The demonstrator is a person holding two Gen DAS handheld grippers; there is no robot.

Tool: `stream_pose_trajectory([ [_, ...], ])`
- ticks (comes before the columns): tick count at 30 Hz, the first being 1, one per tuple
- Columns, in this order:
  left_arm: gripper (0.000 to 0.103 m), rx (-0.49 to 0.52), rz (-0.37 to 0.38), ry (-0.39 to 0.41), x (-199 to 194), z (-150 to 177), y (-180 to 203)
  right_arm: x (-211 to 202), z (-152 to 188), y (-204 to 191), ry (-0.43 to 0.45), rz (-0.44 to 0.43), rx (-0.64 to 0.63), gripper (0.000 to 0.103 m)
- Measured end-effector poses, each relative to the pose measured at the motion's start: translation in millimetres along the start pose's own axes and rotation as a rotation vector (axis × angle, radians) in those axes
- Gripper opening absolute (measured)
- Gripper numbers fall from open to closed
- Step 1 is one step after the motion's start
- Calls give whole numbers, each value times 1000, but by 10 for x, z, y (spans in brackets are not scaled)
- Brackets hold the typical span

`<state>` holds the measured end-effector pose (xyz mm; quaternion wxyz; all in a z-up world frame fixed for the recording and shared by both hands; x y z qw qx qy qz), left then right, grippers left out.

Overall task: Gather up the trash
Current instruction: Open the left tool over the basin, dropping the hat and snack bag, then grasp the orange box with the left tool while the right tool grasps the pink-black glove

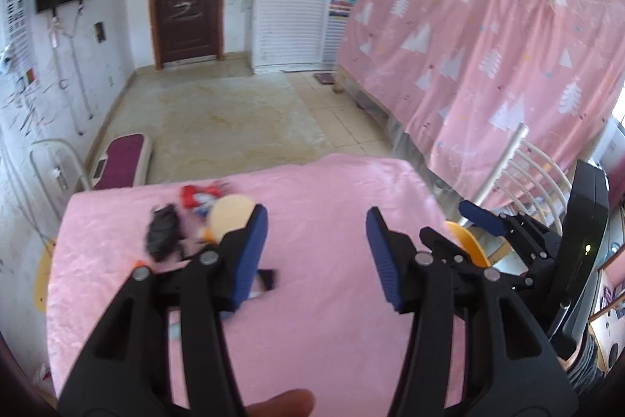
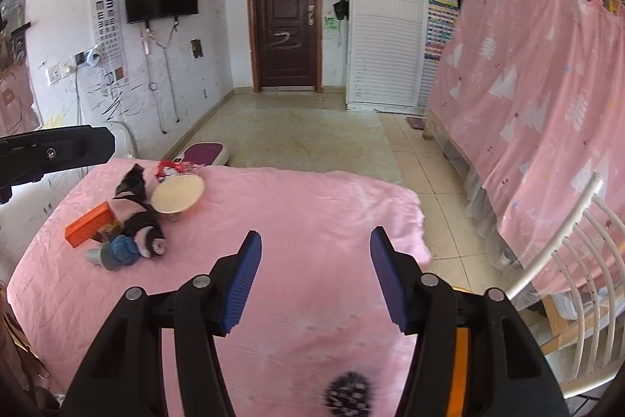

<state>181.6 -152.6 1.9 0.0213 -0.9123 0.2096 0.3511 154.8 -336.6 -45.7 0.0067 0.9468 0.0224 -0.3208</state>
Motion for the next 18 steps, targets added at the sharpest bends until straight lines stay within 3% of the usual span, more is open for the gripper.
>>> stream_pose_trajectory([
  [11,50,-115,-94,-10,-207,253,-1003,313,-127,-987,-45,-99,-113,49],
  [18,50,-154,-121,-38,-159,365,-1372,536,-155,-1402,-84,-151,-153,49],
])
Point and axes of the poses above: each gripper's, at about its wrist camera, not at the fingertips, and x roughly the way its jaws point, y to its right, z to its underside, the point moved 5 cm from there along x, roughly the way its jaws point, and after that the axes turned 1 degree about x, right-handed, at the moved point
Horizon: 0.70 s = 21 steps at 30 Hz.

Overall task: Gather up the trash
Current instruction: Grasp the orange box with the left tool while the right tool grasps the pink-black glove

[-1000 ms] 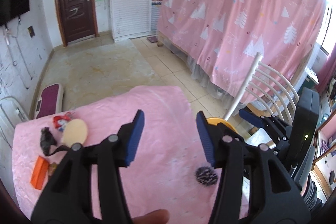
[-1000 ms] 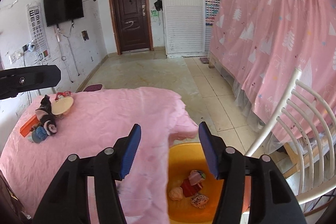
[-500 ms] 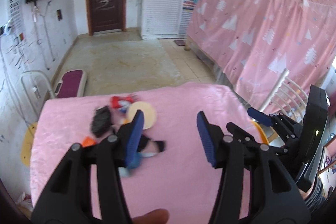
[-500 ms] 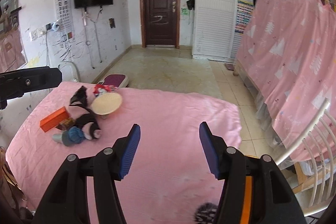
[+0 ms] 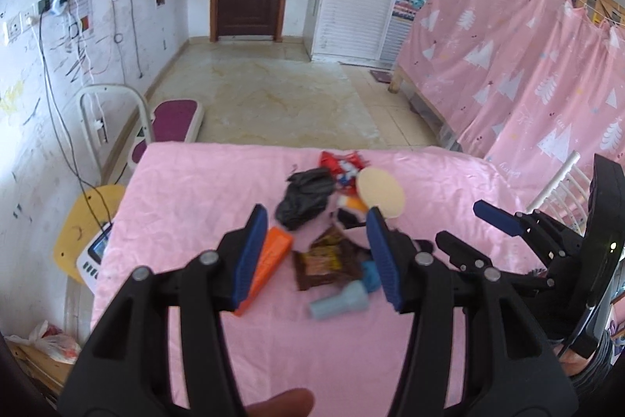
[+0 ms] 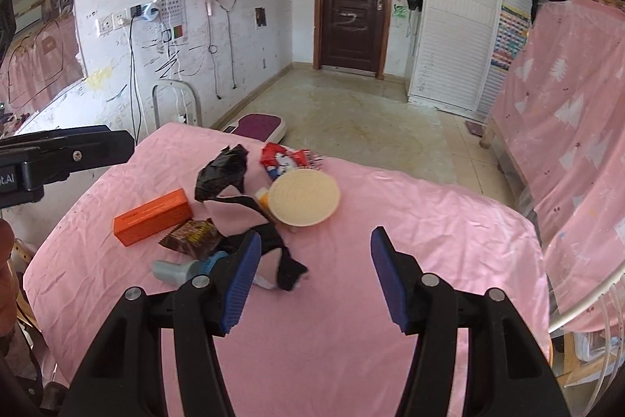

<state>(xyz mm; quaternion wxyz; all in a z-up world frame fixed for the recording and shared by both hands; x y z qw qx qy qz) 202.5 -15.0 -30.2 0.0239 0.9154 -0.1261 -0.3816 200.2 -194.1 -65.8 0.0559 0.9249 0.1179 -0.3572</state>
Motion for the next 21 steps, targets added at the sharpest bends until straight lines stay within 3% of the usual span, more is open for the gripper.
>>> stream_pose_trajectory([
  [8,50,27,-10,-66,257,97,-169,199,-57,-243,-29,-37,-35,49],
  [21,51,186,-8,-196,710,412,-270,488,-19,-333,-87,-78,-69,49],
])
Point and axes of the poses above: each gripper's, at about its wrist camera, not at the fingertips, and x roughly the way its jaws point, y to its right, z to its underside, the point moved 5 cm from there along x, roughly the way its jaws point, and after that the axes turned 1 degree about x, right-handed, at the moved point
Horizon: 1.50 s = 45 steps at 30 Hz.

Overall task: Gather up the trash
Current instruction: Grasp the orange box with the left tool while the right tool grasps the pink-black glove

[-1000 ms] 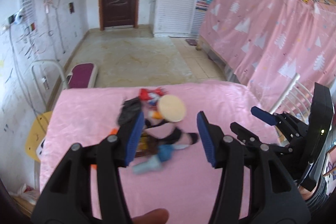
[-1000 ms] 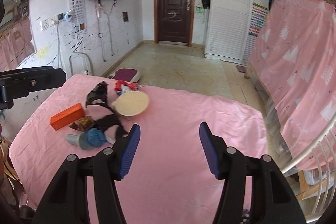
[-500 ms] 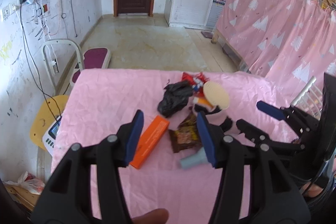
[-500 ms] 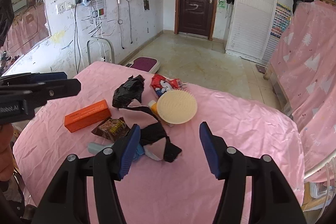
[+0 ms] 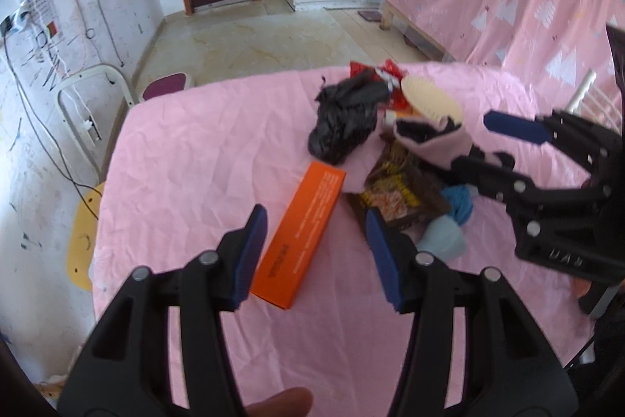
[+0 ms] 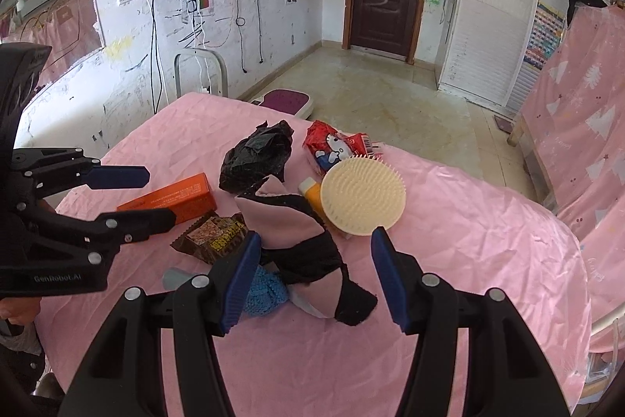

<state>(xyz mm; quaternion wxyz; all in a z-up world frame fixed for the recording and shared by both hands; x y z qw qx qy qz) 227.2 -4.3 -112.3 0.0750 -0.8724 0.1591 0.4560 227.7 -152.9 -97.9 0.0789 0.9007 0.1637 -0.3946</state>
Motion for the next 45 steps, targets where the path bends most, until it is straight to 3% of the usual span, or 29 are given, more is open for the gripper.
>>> stream_pose_trajectory([
  [12,49,34,-39,-53,237,109,5,167,14,-39,-32,-50,-1,49],
  [15,40,32,-38,-49,225,118,-1,183,26,-45,-40,-60,3,49],
  [17,27,32,-30,-50,216,120,3,184,28,-37,-41,-63,9,49],
  [19,23,33,-27,-51,198,129,9,184,32,-38,-43,-64,11,40],
  [22,22,27,-37,-47,184,137,18,169,40,-49,-40,-54,2,28],
  [24,22,19,-46,-45,164,147,20,146,44,-53,-34,-45,-3,27],
  [34,22,-17,-84,7,-141,104,14,-124,16,12,30,-42,17,27],
  [45,22,6,-111,82,-564,-1,320,-596,49,180,124,-27,56,27],
])
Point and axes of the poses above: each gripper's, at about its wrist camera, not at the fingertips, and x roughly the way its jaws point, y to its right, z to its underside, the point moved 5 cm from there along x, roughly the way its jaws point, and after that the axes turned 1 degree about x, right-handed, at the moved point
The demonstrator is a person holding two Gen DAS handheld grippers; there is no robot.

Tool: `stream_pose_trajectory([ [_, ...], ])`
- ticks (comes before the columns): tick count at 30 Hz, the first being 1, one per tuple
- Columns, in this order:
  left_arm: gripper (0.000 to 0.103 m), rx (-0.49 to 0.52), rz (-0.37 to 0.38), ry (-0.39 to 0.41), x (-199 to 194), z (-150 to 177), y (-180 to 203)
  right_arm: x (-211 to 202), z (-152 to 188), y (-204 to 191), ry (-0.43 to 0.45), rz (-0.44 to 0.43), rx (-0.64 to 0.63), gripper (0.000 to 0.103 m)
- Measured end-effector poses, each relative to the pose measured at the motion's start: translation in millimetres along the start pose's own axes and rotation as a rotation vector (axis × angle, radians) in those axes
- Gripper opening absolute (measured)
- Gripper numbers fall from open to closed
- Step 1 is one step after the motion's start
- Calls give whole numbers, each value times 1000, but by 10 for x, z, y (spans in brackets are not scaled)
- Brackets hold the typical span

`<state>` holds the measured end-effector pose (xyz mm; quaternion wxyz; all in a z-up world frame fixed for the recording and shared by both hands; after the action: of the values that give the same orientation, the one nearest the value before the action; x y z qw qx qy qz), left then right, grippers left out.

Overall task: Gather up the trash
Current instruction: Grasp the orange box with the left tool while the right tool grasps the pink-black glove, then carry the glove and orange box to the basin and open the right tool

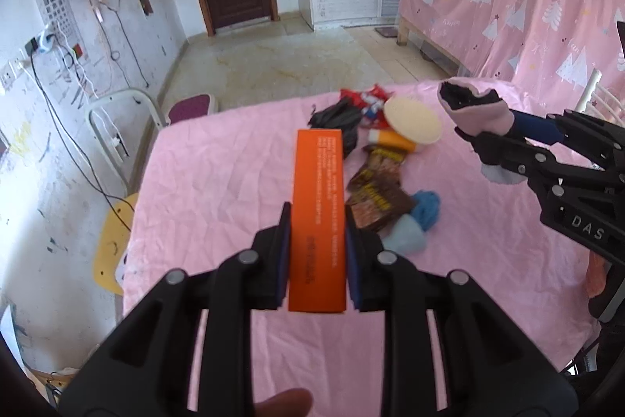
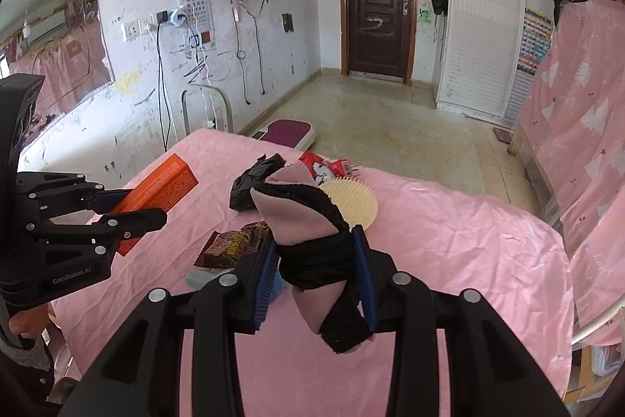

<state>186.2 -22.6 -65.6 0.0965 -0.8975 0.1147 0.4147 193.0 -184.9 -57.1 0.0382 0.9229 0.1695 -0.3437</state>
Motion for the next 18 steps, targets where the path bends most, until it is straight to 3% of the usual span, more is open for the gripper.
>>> stream_pose_trajectory([
  [8,22,39,1,55,-239,-180,374,-393,63,317,66,29,52,27],
  [18,22,144,42,97,-390,-406,1170,-866,290,955,134,96,150,27],
])
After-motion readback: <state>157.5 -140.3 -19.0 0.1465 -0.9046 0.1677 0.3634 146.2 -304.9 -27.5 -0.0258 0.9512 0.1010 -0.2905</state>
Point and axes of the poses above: each gripper's, at about its wrist camera, not at the fingertips, and x roughly the way its jaws point, y to its right, z to its underside, the point moved 5 cm from there along x, roughly the way its jaws point, and after that the axes turned 1 degree about x, right-handed, at the moved point
